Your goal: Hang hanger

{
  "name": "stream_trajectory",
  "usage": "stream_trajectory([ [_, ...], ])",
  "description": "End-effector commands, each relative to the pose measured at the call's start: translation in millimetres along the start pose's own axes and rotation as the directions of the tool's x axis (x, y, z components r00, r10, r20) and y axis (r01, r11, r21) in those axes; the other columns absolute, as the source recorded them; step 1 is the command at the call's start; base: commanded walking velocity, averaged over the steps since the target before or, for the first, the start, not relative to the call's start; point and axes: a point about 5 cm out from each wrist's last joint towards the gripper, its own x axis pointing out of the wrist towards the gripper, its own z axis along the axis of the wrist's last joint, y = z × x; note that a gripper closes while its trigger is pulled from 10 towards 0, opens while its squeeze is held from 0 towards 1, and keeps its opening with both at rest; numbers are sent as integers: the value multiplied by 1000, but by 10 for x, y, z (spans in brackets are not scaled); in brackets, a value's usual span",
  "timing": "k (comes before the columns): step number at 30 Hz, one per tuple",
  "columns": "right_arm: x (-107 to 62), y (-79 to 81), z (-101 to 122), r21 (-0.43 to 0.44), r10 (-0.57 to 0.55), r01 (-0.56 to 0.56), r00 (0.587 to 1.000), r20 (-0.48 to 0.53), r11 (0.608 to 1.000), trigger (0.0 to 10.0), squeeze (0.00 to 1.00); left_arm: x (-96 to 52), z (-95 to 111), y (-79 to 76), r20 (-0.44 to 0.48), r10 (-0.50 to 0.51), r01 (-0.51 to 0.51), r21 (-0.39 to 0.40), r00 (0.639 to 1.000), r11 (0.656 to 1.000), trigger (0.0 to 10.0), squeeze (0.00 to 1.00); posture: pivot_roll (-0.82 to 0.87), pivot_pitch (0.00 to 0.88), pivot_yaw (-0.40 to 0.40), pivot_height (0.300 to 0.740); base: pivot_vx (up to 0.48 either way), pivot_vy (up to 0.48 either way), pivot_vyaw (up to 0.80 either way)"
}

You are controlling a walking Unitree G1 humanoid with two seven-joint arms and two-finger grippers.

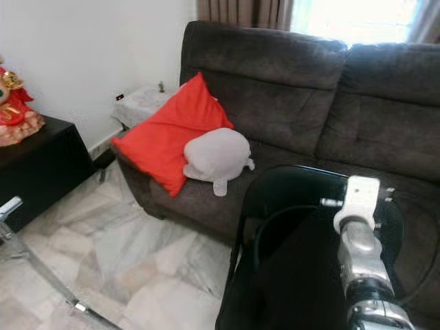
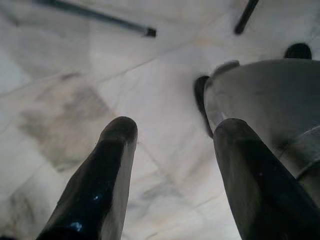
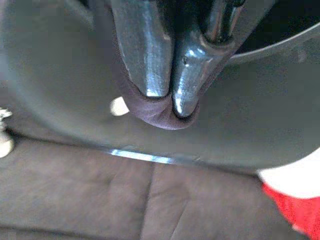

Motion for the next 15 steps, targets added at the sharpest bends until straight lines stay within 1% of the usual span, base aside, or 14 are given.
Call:
stream_trajectory([
  [1, -16, 147, -19, -14, 50, -50, 999, 3, 999, 10000, 0, -26, -81, 91, -29, 20, -20, 8, 999, 1000, 10000, 0, 74, 0, 28, 740, 0, 0, 0],
  [2, -16, 147, -19, -14, 50, -50, 999, 3, 999, 10000, 0, -26, -81, 91, -29, 20, -20, 8, 999, 1000, 10000, 0, 74, 0, 28, 740, 0, 0, 0],
  [4, -69, 232, -187, -13, 82, -83, 995, -54, 996, 10000, 0, -27, -84, 90, -32, 17, -17, 10, 999, 1000, 10000, 0, 71, 0, 28, 740, 0, 0, 0],
  [5, -83, 254, -237, -13, 96, -97, 993, -76, 995, 10000, 0, -27, -84, 89, -32, 16, -16, 11, 999, 1000, 10000, 0, 71, 0, 28, 740, 0, 0, 0],
  [7, -140, 353, -400, -19, 170, -174, 974, -149, 984, 10000, 0, -26, -81, 86, -33, 12, -12, 14, 999, 1000, 10000, 0, 66, 0, 29, 740, 0, 0, 0],
  [10, -183, 420, -481, -18, 208, -214, 962, -178, 977, 10000, 0, -25, -80, 85, -33, 11, -10, 14, 999, 1000, 10000, 0, 65, 0, 29, 740, 0, 0, 0],
  [11, -194, 436, -498, -20, 217, -224, 959, -184, 974, 10000, 765, -25, -80, 85, -33, 10, -9, 14, 999, 1000, 10000, 0, 64, 0, 29, 740, 0, 0, 0],
  [12, -202, 444, -498, -20, 215, -222, 961, -176, 975, 10000, 1000, -25, -79, 85, -34, 8, -8, 15, 999, 1000, 10000, 0, 64, 0, 29, 740, 0, 0, 0],
  [14, -208, 448, -496, -20, 212, -218, 963, -169, 976, 10000, 1000, -25, -79, 85, -34, 7, -6, 16, 999, 1000, 10000, 0, 64, 0, 29, 740, 0, 0, 0],
  [15, -207, 428, -434, -20, 177, -180, 977, -121, 983, 10000, 1000, -25, -80, 84, -34, 5, -5, 16, 999, 1000, 10000, 0, 59, 0, 27, 740, 0, 0, 0],
])
